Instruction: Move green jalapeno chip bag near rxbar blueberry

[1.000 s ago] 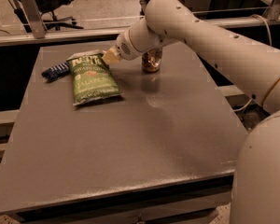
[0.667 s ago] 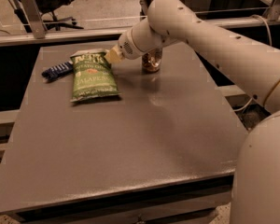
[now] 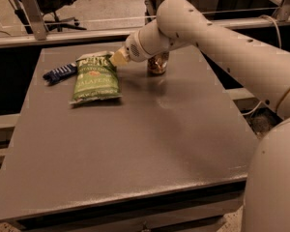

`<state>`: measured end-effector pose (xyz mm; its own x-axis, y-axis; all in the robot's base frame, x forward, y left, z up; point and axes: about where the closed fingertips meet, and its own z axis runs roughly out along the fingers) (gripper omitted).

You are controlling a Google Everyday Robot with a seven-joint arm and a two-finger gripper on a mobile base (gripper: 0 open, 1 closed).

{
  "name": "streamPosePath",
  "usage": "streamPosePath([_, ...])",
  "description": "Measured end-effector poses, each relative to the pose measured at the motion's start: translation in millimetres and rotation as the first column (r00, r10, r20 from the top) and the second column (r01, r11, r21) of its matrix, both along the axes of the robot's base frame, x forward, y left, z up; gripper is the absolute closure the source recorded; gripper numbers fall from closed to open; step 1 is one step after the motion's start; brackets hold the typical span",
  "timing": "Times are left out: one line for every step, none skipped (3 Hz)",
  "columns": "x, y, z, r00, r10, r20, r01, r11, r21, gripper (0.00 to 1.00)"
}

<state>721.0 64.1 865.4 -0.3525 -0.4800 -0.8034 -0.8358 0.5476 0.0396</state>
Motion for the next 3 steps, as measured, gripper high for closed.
streamPosePath([-3,-1,0,1.0000,0.004,-0.003,-0.004,1.000,0.015,0.08])
streamPosePath([-10,-5,5,0.9999,0.008,0.006,-0.008,1.000,0.025,0.00])
streamPosePath([-26,-18,18,0.9989,0.019,0.042,-0.020,0.999,0.027,0.00])
